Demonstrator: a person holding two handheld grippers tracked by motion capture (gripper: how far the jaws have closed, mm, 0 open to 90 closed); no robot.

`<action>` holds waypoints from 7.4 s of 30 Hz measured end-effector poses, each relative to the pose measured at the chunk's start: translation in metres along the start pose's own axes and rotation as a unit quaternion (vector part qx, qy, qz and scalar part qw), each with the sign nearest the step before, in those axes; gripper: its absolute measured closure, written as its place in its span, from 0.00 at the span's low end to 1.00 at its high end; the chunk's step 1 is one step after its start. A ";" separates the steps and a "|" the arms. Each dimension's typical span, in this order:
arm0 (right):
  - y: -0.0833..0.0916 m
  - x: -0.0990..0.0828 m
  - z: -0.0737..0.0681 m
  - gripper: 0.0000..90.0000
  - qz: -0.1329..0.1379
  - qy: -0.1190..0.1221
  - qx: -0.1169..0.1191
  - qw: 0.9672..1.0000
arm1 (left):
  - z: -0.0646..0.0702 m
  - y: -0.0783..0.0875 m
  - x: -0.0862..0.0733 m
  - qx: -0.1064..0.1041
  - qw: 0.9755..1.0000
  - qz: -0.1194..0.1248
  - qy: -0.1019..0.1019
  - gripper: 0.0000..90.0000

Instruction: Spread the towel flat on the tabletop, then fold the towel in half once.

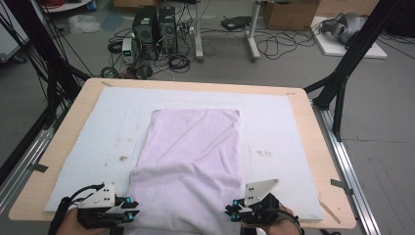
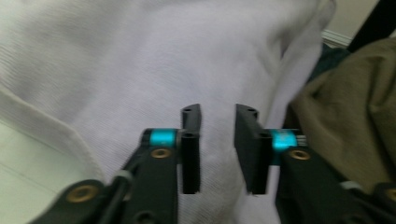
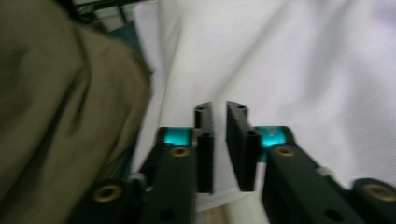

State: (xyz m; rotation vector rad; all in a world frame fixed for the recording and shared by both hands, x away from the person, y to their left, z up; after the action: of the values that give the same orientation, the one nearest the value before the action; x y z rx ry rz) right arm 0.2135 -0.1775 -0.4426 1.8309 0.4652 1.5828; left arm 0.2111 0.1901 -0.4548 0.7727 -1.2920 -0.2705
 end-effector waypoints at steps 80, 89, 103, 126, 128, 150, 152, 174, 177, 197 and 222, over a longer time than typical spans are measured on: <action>-0.011 -0.014 0.085 0.78 -0.028 -0.059 -0.069 0.995 | -0.080 -0.009 0.007 0.098 0.994 -0.004 0.056 0.75; -0.016 -0.020 0.100 0.76 -0.040 -0.072 -0.071 0.994 | -0.093 -0.011 -0.001 0.106 0.992 -0.014 0.070 0.77; -0.004 -0.005 0.145 0.48 0.018 -0.119 -0.116 0.986 | -0.126 -0.016 0.035 0.114 0.987 0.058 0.097 0.58; -0.016 0.004 0.146 0.33 0.013 -0.118 -0.123 0.985 | -0.123 -0.020 0.036 0.117 0.987 0.056 0.091 0.49; -0.015 0.005 0.146 0.33 0.016 -0.117 -0.124 0.985 | -0.124 -0.020 0.037 0.117 0.987 0.056 0.091 0.49; 0.012 0.052 0.245 0.40 0.004 -0.140 -0.151 0.979 | -0.222 -0.005 0.092 0.168 0.978 0.046 0.118 0.66; 0.008 0.054 0.255 0.43 0.010 -0.141 -0.156 0.978 | -0.232 -0.010 0.096 0.172 0.977 0.045 0.120 0.66; -0.038 0.011 0.287 0.67 -0.042 -0.194 -0.188 0.962 | -0.264 -0.082 0.075 0.185 0.970 -0.041 0.155 0.94; -0.039 0.012 0.287 0.87 -0.039 -0.199 -0.171 0.964 | -0.265 -0.080 0.075 0.183 0.969 -0.035 0.161 0.96; 0.041 0.049 0.243 0.95 0.057 -0.145 -0.147 0.977 | -0.226 0.001 0.113 0.161 0.981 0.066 0.083 0.96; 0.036 -0.008 0.080 0.86 0.050 -0.086 -0.052 0.994 | -0.070 0.034 0.013 0.098 0.994 0.042 0.024 0.78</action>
State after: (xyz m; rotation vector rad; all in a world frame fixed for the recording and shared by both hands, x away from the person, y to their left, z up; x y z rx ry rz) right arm 0.2836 -0.2284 -0.4280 1.9158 0.2123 1.4682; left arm 0.2723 0.2323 -0.4284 0.8844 -1.3152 -0.0576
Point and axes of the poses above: each handheld gripper's, and its own axes: y roughly backward along the jaws, x roughly out of its top, z roughly to its right, the point moved 5 cm from there along -y, roughly forward along the jaws, and after that the axes turned 2 degrees about -x, right-handed, at the moved point
